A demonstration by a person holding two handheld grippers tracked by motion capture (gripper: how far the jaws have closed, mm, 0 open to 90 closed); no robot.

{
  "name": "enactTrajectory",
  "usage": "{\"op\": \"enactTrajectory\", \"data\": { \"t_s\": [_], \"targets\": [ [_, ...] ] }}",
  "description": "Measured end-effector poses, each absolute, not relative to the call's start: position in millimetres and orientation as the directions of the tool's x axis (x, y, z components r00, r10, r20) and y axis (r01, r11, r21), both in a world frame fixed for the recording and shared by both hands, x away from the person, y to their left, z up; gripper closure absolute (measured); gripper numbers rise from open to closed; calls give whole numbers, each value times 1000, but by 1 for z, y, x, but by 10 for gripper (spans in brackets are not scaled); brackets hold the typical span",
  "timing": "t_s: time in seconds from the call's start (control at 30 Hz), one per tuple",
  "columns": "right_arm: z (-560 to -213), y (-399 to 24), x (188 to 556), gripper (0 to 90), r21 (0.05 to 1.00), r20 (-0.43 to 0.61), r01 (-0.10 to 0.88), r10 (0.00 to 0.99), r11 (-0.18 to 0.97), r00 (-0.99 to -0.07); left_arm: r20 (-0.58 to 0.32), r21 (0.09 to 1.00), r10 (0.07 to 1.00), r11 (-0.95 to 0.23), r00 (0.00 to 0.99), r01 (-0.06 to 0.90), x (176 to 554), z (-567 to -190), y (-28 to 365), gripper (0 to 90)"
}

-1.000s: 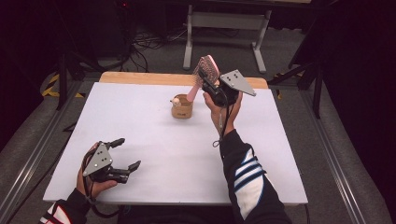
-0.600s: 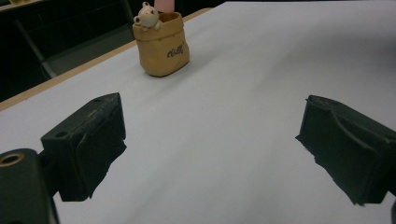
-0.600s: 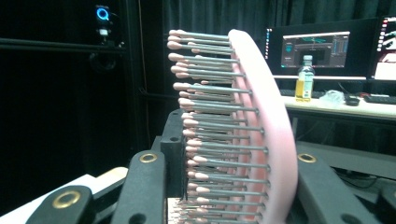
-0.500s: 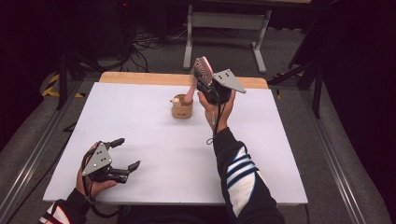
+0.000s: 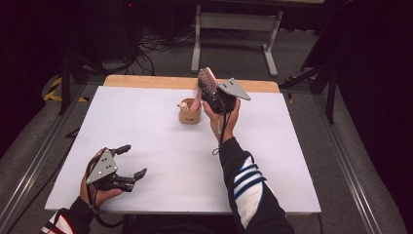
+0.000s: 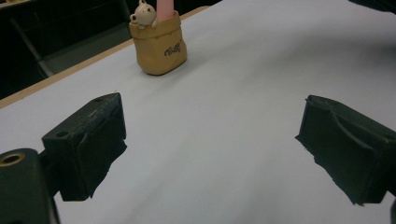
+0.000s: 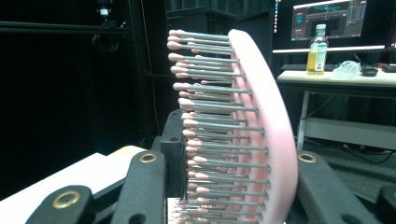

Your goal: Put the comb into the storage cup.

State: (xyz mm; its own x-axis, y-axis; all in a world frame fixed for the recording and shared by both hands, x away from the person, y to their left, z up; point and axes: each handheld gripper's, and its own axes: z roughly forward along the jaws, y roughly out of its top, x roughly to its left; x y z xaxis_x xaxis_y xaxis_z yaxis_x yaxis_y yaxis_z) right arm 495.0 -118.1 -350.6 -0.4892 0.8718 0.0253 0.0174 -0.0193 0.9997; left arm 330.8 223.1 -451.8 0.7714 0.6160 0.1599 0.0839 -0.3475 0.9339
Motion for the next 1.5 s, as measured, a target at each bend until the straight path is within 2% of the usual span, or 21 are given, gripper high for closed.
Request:
{"op": "enactTrajectory", "data": {
  "t_s": [0.67,1.5],
  "targets": [
    [-377,-115,498,634,996,71,87,867,-32,-493,169,929,615,-360,770,83,331,-451,222,93],
    [-386,-129,496,618,990,126,121,864,-76,-487,173,928,602,-365,780,77,331,-452,220,93]
  ]
}}
